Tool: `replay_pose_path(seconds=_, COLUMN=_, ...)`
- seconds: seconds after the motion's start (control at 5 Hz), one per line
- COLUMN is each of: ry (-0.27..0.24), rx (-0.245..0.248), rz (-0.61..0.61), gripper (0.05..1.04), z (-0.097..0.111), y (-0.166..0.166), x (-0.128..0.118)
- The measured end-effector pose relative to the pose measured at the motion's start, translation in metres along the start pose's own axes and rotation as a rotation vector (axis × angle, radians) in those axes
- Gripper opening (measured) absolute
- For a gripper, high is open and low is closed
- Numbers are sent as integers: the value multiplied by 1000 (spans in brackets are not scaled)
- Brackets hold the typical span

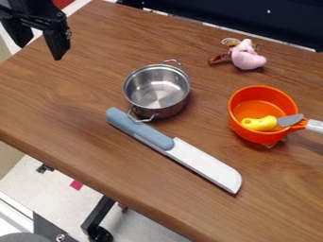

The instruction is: Move the silver pot to the middle part of the table

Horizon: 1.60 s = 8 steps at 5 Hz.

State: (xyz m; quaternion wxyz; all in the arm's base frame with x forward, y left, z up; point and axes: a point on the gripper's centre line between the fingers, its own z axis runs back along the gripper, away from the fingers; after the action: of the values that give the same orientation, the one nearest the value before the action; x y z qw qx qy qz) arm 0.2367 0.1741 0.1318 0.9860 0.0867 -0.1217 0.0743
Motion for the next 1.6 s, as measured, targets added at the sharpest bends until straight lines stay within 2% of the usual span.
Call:
replay_pose_path(seconds=0.2, ry=27, rx=-11, rz=8, gripper=1001, z=-7, y=-3, x=-3)
replay_pose_path(seconds=0.4, ry=90, rx=10, rz=119, gripper=1001, z=-19, y=-9, x=0)
replay_pose_path(seconds=0.6, ry=78, rx=4, rz=201, gripper=1001, z=-21, y=-19, x=15)
replay_pose_path(seconds=0.8, ry=85, rx=-68, rz=207, gripper=1001, z=-25, y=-35, x=31)
replay_pose_path(seconds=1.0, ry=68, rx=-165, rz=172, gripper=1001, z=-27, y=-54, x=37)
replay_pose_path(seconds=1.2, ry=32, rx=-184, rz=183, gripper=1001, z=-34, y=-69, x=43)
replay_pose_path(seconds=1.4, ry=58, rx=-129, rz=209, gripper=1001, z=-51, y=-85, x=47)
replay_pose_path(seconds=1.6, ry=59, rx=-87, rz=210, gripper=1001, z=-65, y=-97, x=48)
